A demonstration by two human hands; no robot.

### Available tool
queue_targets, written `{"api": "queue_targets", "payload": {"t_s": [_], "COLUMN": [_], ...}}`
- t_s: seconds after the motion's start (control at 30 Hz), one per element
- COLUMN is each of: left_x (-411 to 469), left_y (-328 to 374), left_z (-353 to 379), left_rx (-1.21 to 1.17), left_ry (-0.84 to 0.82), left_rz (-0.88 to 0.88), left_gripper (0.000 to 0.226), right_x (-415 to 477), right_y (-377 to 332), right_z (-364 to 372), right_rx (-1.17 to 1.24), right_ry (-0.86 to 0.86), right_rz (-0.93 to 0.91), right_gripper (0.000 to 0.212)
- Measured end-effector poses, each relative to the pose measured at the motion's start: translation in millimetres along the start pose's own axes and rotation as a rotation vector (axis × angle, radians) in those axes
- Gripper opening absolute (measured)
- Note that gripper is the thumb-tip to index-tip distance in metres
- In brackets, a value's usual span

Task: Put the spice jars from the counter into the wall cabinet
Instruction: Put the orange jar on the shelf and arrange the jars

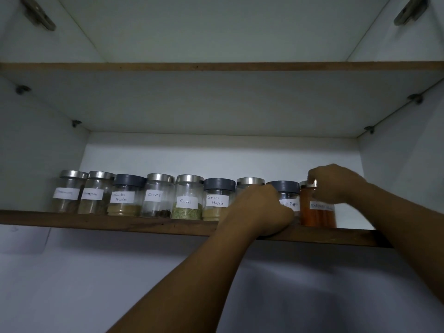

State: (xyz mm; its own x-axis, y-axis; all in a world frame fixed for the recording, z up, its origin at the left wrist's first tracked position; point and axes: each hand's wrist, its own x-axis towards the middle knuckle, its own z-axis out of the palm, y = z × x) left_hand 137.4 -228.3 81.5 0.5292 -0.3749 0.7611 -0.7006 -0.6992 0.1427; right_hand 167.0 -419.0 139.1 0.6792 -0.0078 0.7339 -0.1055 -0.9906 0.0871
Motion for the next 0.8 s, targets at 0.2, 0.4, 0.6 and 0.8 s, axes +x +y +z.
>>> {"api": "queue_targets", "payload": {"t_s": [0.2,0.4,0.6,0.8], "left_x": [-12.1,-33.6,-68.6,-106.3], "left_y": [8.0,16.1,31.7,29.2], "left_z": [-4.9,-5.5,-7.6,-65.9], "left_rx": [0.068,0.212,0.327,0.437], "left_ry": [0.118,0.193,0.154,-0.145], "left_rz": [0.086,0.169,0.089,0.038], "left_gripper": [0.030,0.029,0.023,0.032], "right_x": [-59.4,-117.0,-150.1,-172.8], "right_y": [-14.3,-13.9,-17.3,-37.6], "right_z": [-7.7,-11.1,-18.0,-39.4], "right_rx": [0.133,0.323,0.193,0.136], "right_ry": [-0.158,0.062,0.220,0.045], "right_rz": [0.035,0.049,-0.046,0.039], "right_gripper": [0.030,0.037,0.039,0.046]}}
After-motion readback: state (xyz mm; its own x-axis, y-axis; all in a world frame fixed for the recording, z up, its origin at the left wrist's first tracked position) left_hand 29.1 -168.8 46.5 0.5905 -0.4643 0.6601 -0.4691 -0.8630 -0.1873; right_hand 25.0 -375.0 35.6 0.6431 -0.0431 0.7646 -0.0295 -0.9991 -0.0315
